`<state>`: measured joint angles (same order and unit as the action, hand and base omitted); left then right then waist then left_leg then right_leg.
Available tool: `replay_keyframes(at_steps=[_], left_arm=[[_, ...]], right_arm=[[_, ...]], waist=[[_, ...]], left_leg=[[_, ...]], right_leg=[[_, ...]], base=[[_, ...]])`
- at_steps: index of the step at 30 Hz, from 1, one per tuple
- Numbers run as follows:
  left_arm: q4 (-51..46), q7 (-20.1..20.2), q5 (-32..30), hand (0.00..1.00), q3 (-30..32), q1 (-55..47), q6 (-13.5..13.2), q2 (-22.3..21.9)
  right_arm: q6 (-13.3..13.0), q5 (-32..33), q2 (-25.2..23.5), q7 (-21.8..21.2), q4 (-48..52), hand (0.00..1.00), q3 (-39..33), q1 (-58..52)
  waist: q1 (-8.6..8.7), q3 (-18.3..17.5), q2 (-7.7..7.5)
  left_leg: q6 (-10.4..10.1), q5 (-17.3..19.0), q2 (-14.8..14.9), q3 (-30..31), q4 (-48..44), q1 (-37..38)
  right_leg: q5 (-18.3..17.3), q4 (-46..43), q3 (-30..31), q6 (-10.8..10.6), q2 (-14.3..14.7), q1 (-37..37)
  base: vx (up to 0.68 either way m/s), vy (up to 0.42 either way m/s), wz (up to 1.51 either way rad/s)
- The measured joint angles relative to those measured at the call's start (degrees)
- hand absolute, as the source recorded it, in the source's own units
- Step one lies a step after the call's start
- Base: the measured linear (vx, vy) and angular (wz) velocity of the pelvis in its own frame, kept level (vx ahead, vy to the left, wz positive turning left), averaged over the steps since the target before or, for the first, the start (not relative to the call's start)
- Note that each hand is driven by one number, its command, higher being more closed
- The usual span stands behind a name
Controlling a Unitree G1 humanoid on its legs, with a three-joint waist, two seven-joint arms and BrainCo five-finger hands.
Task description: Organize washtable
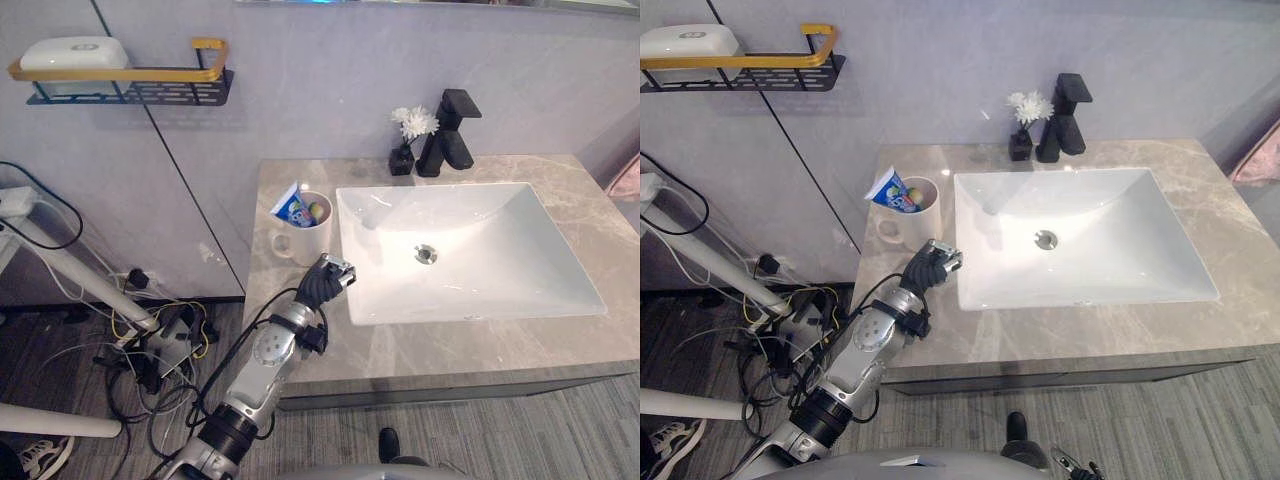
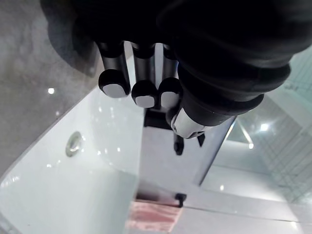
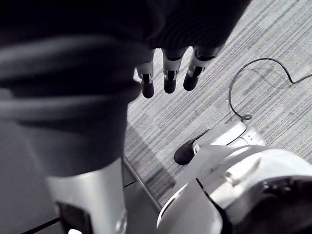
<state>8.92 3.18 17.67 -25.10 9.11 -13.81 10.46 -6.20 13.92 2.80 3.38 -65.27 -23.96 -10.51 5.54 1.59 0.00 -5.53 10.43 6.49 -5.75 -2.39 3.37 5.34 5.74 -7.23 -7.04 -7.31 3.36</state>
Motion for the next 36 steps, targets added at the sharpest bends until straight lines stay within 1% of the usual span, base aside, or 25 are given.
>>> replay_keyframes(at_steps=[10, 13, 20, 27, 36], left_arm=[[0.17, -0.59, 0.11, 1.0, 2.43, -0.53, 0.12, -1.29], [0.2, -1.03, 1.16, 1.0, 3.25, -0.63, 0.11, -1.29], [0.21, -1.19, 1.14, 1.0, 4.85, -1.24, 0.12, -1.31], [1.02, -1.53, 1.07, 1.0, 5.08, -1.96, 0.05, -1.3], [3.6, -2.28, 1.02, 1.0, 4.99, -0.11, 0.1, -1.31]], right_arm=[[-0.11, 0.09, 0.02, 0.39, -0.01, 0.0, 1.11, 0.0], [-0.14, 0.11, 0.03, 0.38, -0.03, 0.0, 1.23, -0.01], [-0.21, 0.11, 0.03, 0.37, -0.04, 0.0, 1.59, -0.04], [-0.23, 0.11, 0.02, 0.36, -0.07, 0.0, 1.88, -0.34], [-0.23, 0.1, 0.18, 0.37, -0.05, 0.0, 2.78, -0.37]], waist=[[0.0, -0.22, -0.31], [-0.03, -0.27, -0.35], [-0.02, -0.69, -0.62], [-0.01, -1.84, -0.8], [-0.05, -1.93, -0.8]], left_leg=[[0.0, 0.0, 0.0, 0.01, -0.02, -0.02], [0.0, 0.0, 0.0, 0.06, -0.03, -0.07], [0.0, 0.0, 0.0, 0.28, -0.14, -0.12], [0.0, 0.0, -0.01, 0.39, -0.27, -0.19], [-0.01, 0.0, -0.01, 0.39, -0.5, -0.65]], right_leg=[[0.0, 0.0, -0.01, 0.0, 0.0, 0.01], [0.0, 0.0, -0.07, 0.0, -0.01, 0.01], [0.0, 0.0, -0.3, 0.0, -0.04, 0.06], [0.0, 0.0, -0.38, 0.0, -0.08, 0.23], [0.0, 0.0, -0.33, 0.0, -0.08, 0.22]], base=[[0.0, 0.0, 0.0], [0.0, 0.0, 0.0], [0.0, 0.0, 0.0], [0.0, 0.0, 0.0], [0.0, 0.0, 0.0]])
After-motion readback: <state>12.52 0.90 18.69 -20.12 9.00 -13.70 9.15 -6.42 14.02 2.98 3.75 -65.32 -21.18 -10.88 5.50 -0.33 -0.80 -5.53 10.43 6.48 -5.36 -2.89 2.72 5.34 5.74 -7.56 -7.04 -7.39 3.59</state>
